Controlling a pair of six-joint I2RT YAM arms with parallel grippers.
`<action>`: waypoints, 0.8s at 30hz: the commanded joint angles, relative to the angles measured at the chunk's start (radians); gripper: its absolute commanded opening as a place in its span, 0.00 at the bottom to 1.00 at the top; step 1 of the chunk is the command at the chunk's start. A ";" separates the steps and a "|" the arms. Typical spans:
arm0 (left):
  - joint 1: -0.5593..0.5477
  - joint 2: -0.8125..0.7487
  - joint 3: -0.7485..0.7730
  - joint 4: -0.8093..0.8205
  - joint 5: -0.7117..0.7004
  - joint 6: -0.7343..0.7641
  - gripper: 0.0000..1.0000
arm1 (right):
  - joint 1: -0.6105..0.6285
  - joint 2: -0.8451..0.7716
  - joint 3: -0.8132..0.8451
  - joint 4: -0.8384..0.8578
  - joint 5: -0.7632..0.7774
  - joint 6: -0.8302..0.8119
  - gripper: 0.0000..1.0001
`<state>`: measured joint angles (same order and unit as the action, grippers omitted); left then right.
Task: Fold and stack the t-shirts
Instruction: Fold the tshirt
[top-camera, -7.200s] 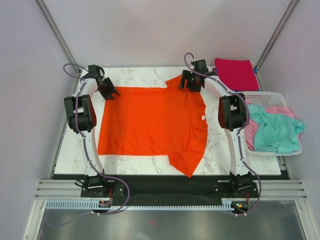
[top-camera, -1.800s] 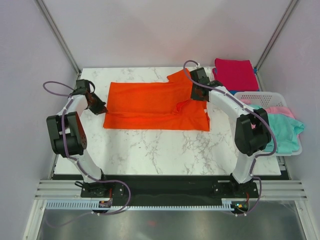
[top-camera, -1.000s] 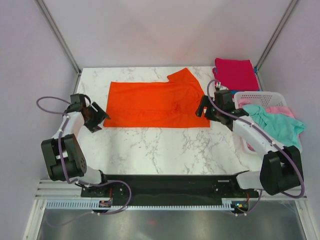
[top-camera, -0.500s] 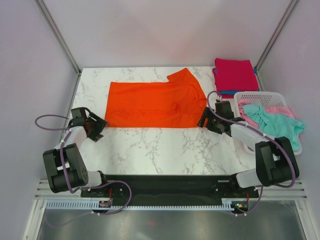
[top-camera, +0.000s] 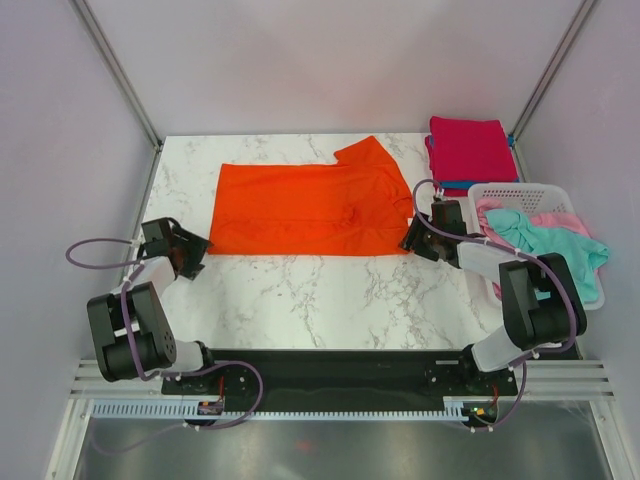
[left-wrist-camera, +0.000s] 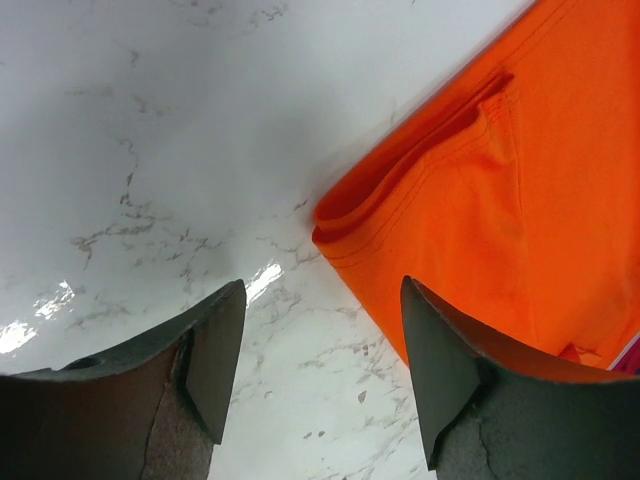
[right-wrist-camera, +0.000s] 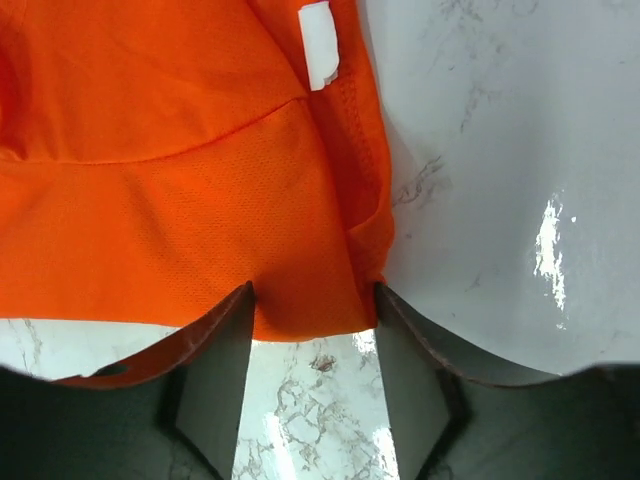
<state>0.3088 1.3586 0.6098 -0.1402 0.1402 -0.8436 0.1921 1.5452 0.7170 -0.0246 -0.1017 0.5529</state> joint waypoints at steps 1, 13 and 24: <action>0.006 0.039 0.004 0.085 -0.022 -0.058 0.70 | -0.010 0.035 -0.005 0.008 -0.013 -0.018 0.57; 0.001 0.117 -0.016 0.189 0.009 -0.086 0.49 | -0.017 0.049 -0.022 0.017 -0.067 -0.030 0.23; -0.023 0.045 0.059 0.075 0.007 -0.046 0.02 | -0.033 -0.017 -0.027 -0.007 -0.095 -0.022 0.00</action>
<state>0.2932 1.4776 0.6262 -0.0135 0.1570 -0.9112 0.1650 1.5734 0.6991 0.0048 -0.1783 0.5323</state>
